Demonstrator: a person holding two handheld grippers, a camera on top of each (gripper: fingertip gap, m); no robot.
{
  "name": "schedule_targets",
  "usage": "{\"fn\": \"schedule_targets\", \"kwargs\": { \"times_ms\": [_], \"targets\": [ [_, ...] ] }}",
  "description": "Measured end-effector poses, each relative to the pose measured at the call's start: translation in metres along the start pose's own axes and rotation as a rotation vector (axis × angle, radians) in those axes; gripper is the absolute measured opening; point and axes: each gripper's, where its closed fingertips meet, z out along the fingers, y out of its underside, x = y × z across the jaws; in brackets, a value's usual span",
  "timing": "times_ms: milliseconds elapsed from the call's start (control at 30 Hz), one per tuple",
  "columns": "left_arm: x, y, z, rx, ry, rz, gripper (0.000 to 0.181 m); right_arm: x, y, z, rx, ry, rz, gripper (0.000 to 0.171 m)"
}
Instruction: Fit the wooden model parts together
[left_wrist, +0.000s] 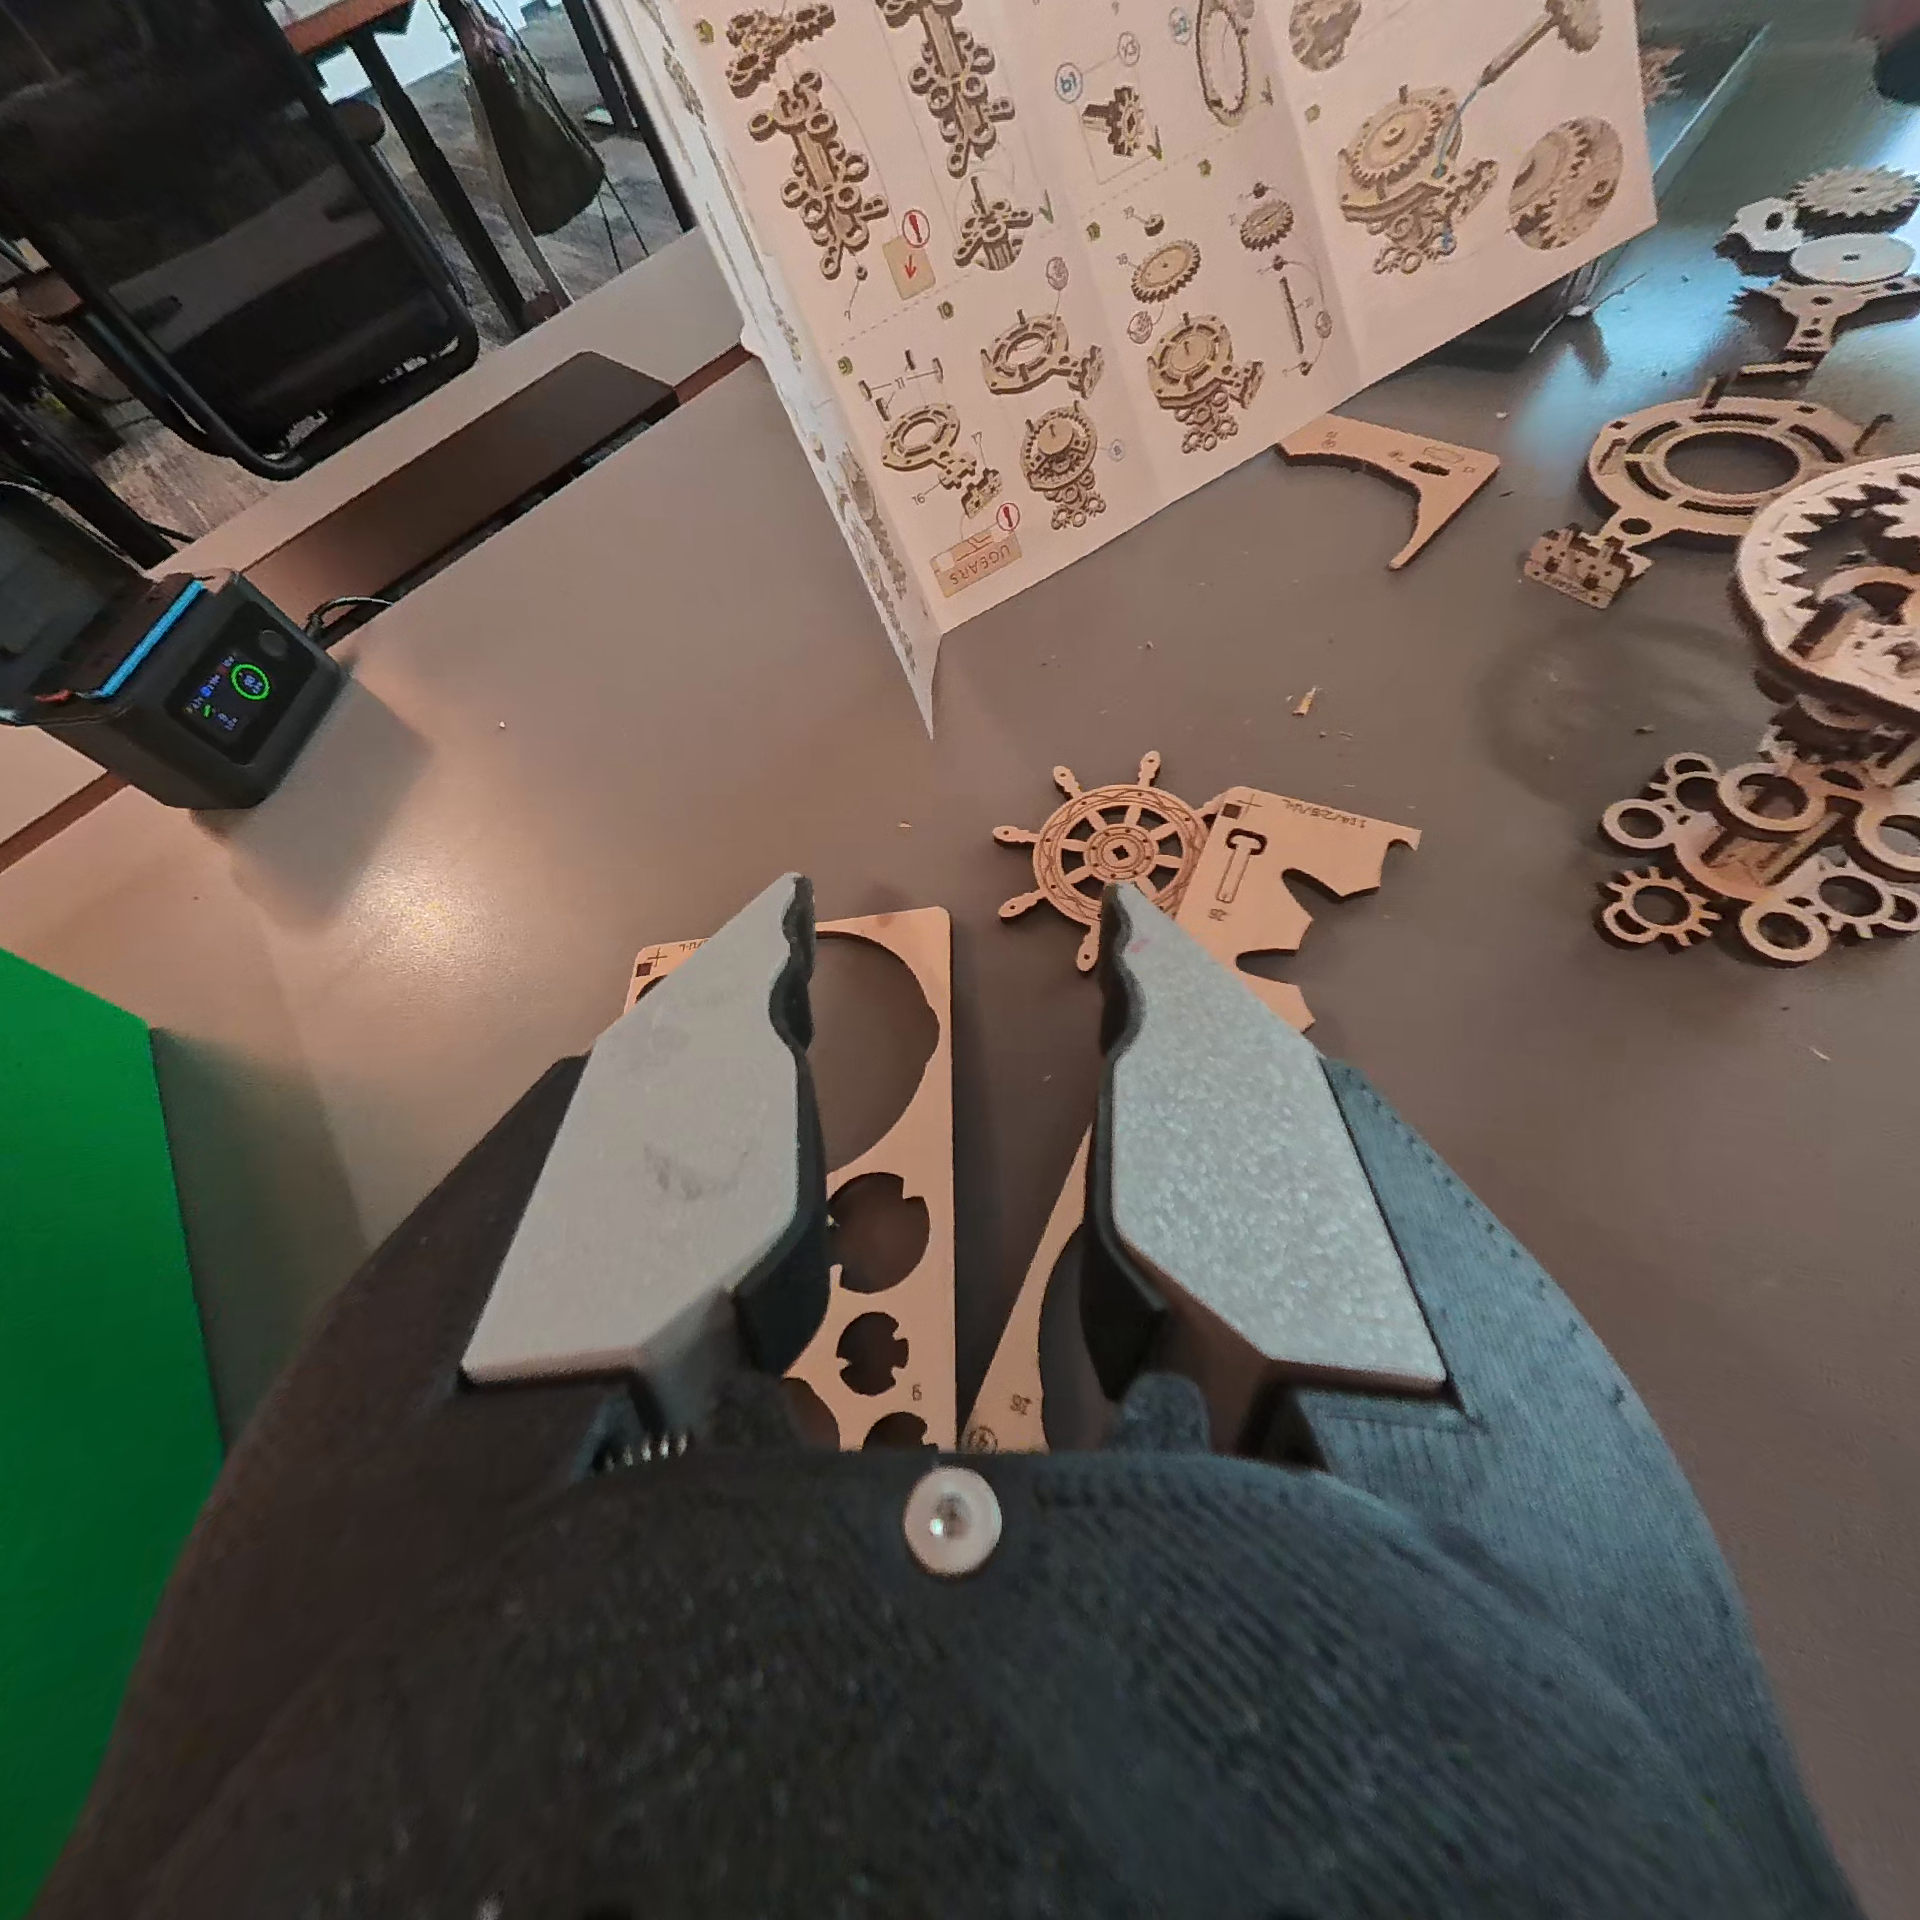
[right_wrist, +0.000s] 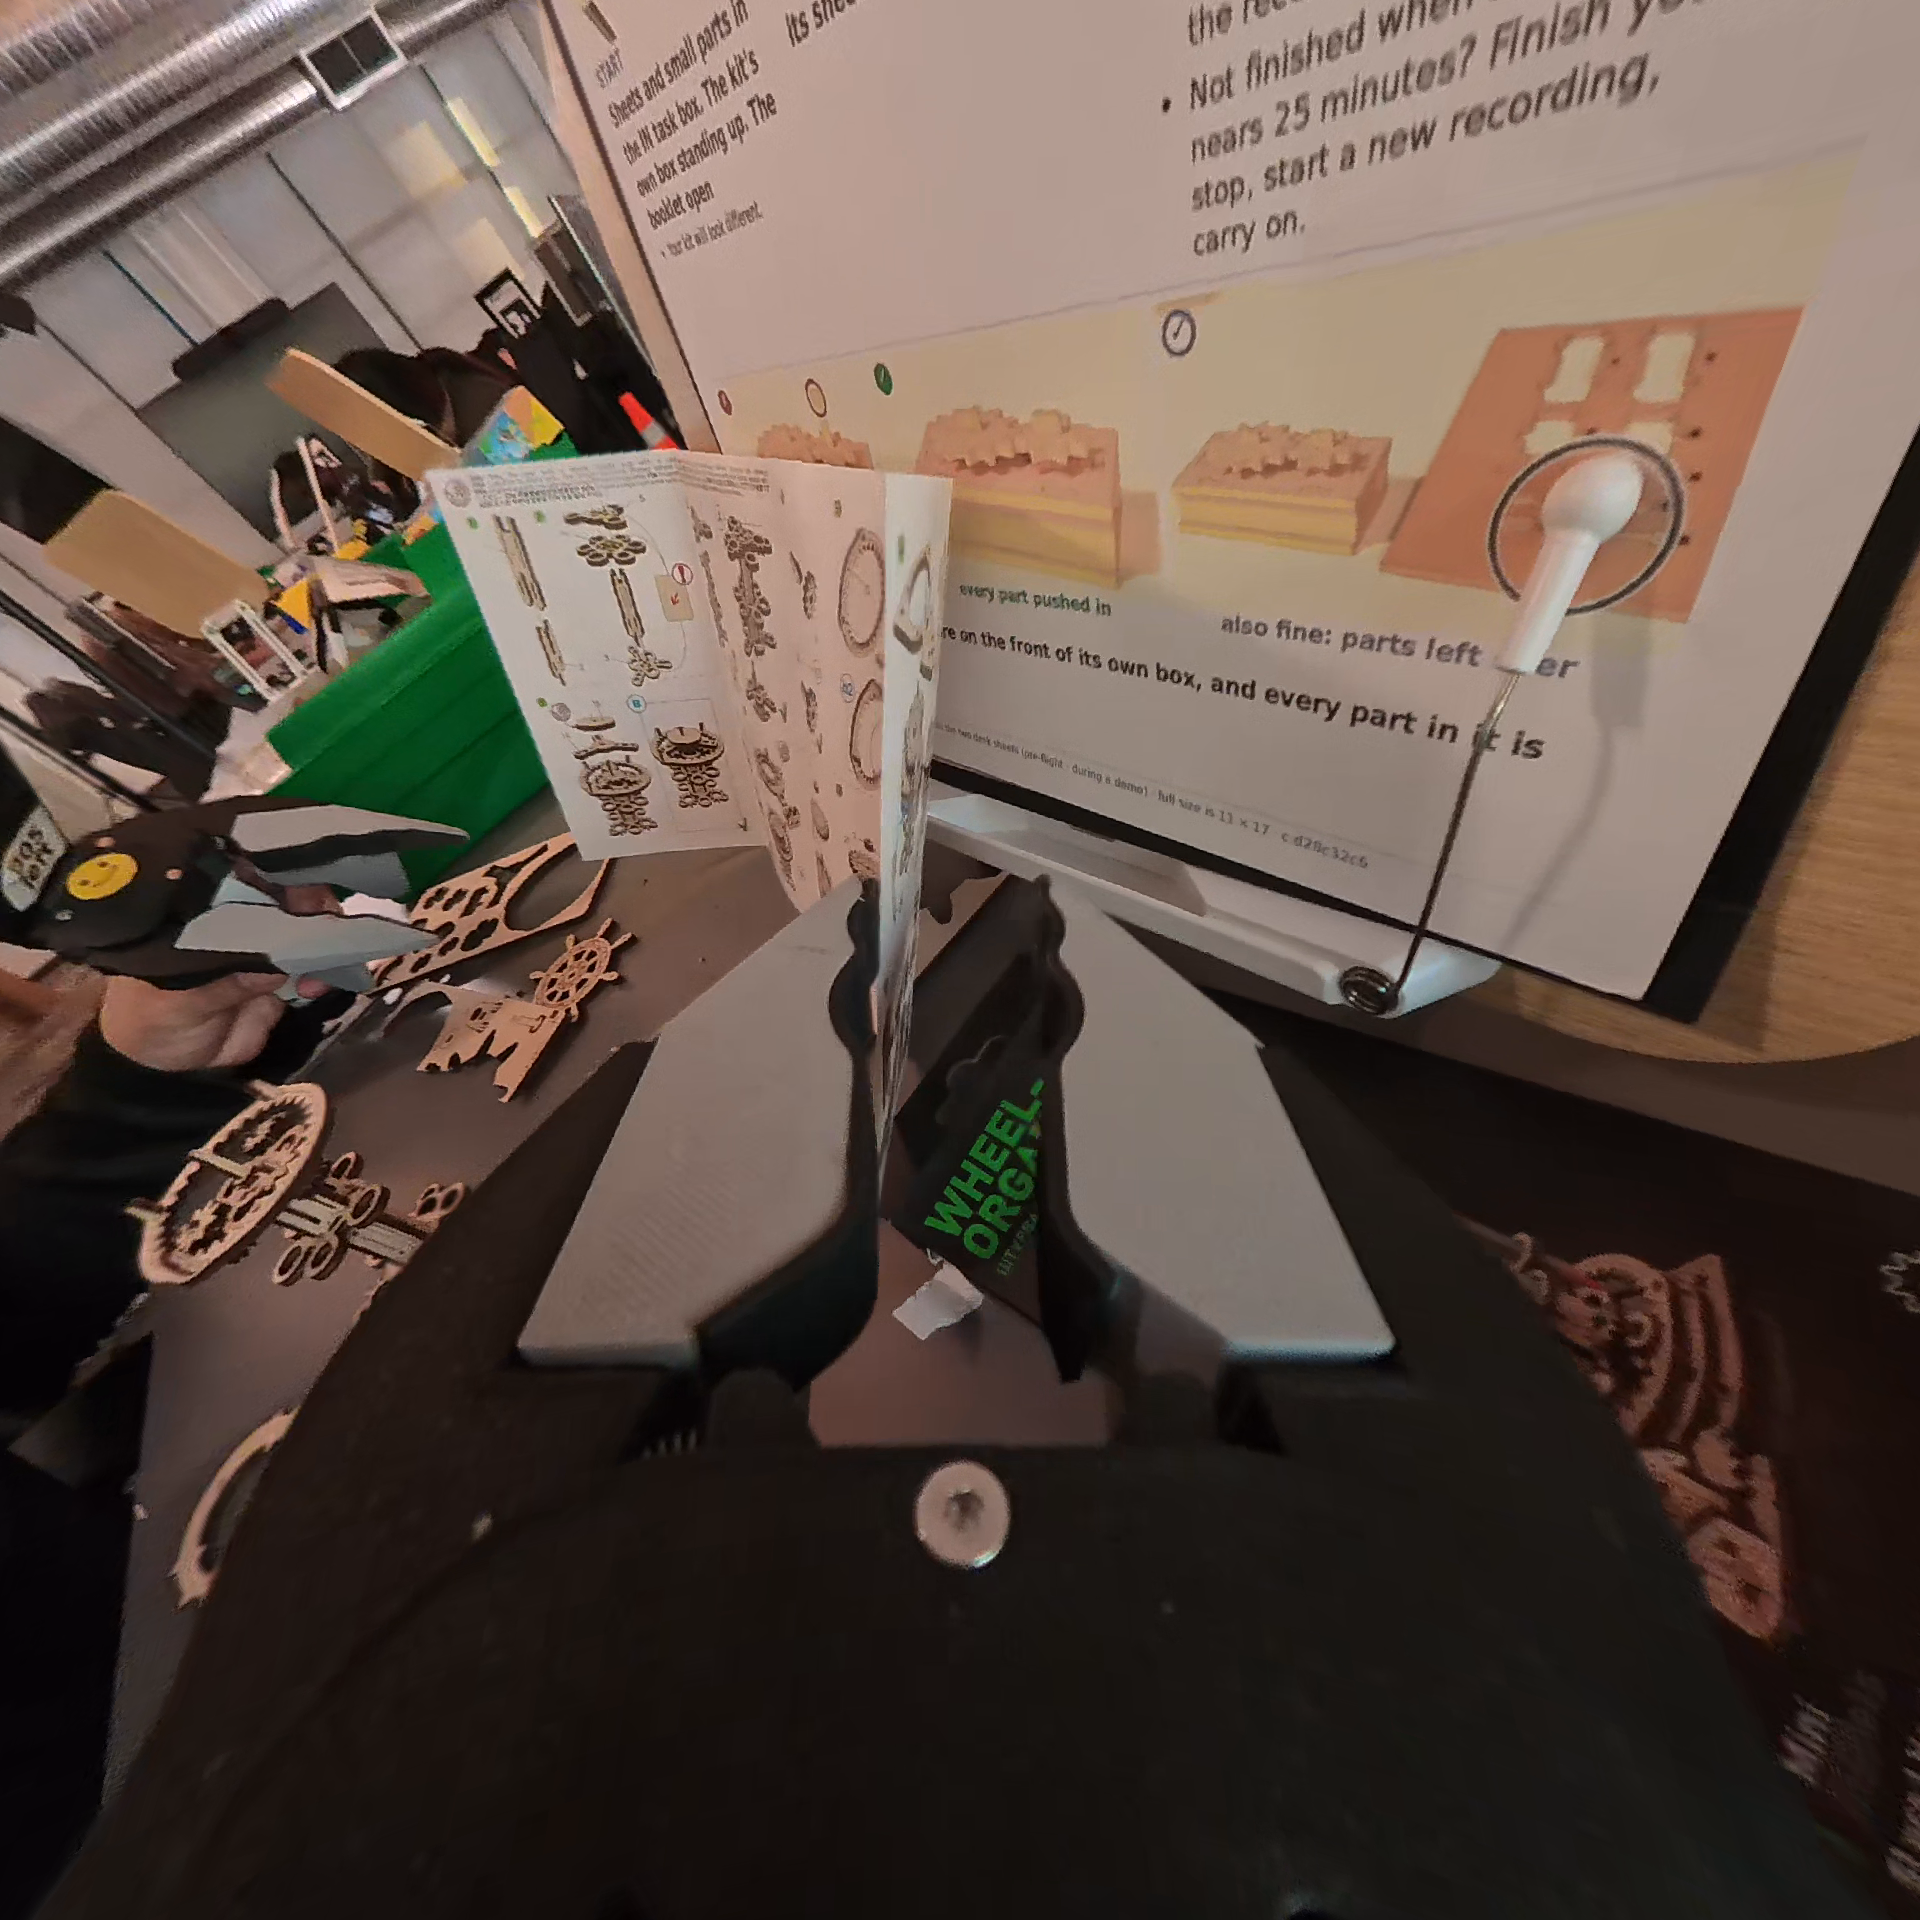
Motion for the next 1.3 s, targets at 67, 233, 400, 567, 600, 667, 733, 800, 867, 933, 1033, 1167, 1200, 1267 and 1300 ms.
{"fn": "schedule_targets", "kwargs": {
  "times_ms": [67, 233, 400, 567, 600, 667, 733, 800, 867, 933, 1033, 1167, 1200, 1267, 1300],
  "targets": [
    [0.000, 0.000, 0.000, 0.001, 0.000, -0.002, 0.052, -0.001, -0.006, -0.006, 0.023, 0.017, -0.030, 0.028],
    [0.000, -0.001, -0.001, 0.003, 0.000, 0.000, 0.052, -0.008, -0.023, -0.021, 0.093, 0.032, -0.097, 0.034],
    [0.000, -0.003, -0.002, 0.014, 0.001, 0.000, 0.052, -0.012, -0.028, -0.028, 0.108, 0.050, -0.150, 0.035],
    [0.001, -0.004, -0.004, 0.022, 0.007, -0.001, 0.052, -0.019, -0.033, -0.032, 0.122, 0.047, -0.203, 0.040],
    [0.002, -0.004, -0.004, 0.022, 0.008, 0.001, 0.052, -0.021, -0.034, -0.033, 0.121, 0.047, -0.215, 0.041],
    [0.002, -0.005, -0.004, 0.023, 0.010, 0.002, 0.052, -0.026, -0.034, -0.034, 0.115, 0.048, -0.247, 0.044],
    [0.003, -0.005, -0.004, 0.022, 0.011, 0.003, 0.052, -0.026, -0.031, -0.032, 0.092, 0.070, -0.276, 0.047],
    [0.002, -0.005, -0.004, 0.023, 0.010, 0.002, 0.052, -0.023, -0.028, -0.030, 0.070, 0.097, -0.299, 0.048],
    [0.002, -0.005, -0.004, 0.023, 0.010, 0.002, 0.052, -0.022, -0.028, -0.030, 0.072, 0.108, -0.308, 0.048],
    [0.002, -0.005, -0.005, 0.026, 0.009, 0.002, 0.052, -0.022, -0.027, -0.030, 0.071, 0.102, -0.298, 0.048],
    [0.002, -0.006, -0.005, 0.029, 0.008, 0.002, 0.052, -0.021, -0.027, -0.030, 0.078, 0.097, -0.280, 0.047],
    [0.002, -0.006, -0.005, 0.030, 0.006, 0.003, 0.052, -0.019, -0.026, -0.031, 0.077, 0.098, -0.272, 0.047],
    [0.002, -0.006, -0.005, 0.030, 0.006, 0.003, 0.052, -0.019, -0.026, -0.031, 0.078, 0.099, -0.272, 0.047],
    [0.002, -0.006, -0.006, 0.031, 0.006, 0.004, 0.052, -0.019, -0.026, -0.031, 0.079, 0.100, -0.273, 0.047],
    [0.002, -0.007, -0.006, 0.032, 0.006, 0.004, 0.052, -0.019, -0.025, -0.031, 0.078, 0.099, -0.272, 0.047]
  ]
}}
